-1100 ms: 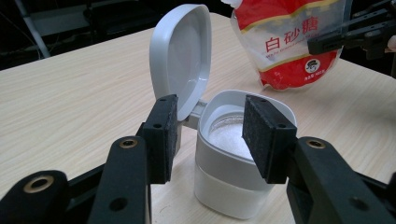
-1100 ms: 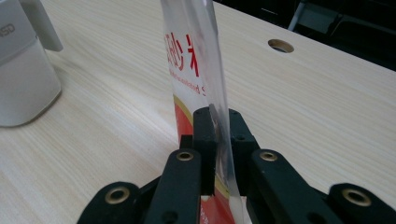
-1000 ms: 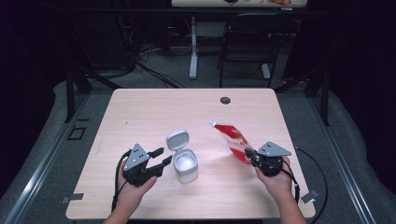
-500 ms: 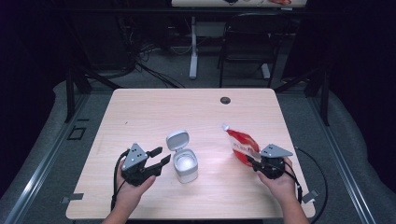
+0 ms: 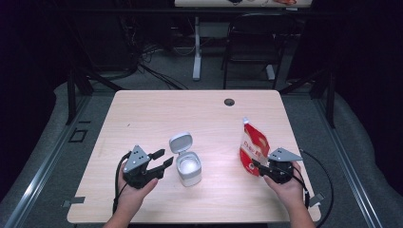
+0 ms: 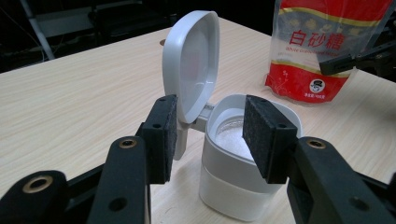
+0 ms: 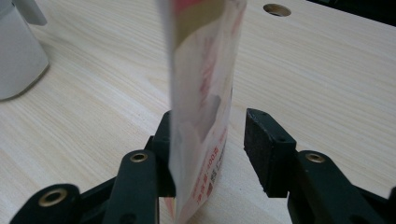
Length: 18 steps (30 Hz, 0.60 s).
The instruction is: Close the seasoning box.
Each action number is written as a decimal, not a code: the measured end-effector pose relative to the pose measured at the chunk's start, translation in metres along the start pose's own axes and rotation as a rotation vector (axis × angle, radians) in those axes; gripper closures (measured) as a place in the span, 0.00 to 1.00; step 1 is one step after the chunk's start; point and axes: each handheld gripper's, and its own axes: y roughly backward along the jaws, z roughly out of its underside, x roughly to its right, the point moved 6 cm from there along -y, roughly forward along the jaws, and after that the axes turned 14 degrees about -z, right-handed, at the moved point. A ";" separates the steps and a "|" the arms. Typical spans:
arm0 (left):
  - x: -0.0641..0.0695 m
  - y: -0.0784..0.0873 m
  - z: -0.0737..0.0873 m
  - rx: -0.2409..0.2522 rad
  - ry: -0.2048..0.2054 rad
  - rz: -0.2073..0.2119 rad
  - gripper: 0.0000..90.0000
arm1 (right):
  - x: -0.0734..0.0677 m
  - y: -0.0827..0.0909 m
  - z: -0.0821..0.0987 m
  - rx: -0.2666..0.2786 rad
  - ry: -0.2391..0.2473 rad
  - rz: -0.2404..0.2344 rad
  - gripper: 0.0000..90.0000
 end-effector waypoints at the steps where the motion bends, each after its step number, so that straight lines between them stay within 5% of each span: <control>1: 0.000 0.000 0.000 -0.001 0.000 0.000 0.62 | 0.000 0.001 0.000 -0.003 0.000 0.001 0.64; 18: -0.006 -0.002 -0.002 0.000 0.010 -0.004 0.61 | -0.006 0.005 0.004 -0.010 0.004 -0.002 0.56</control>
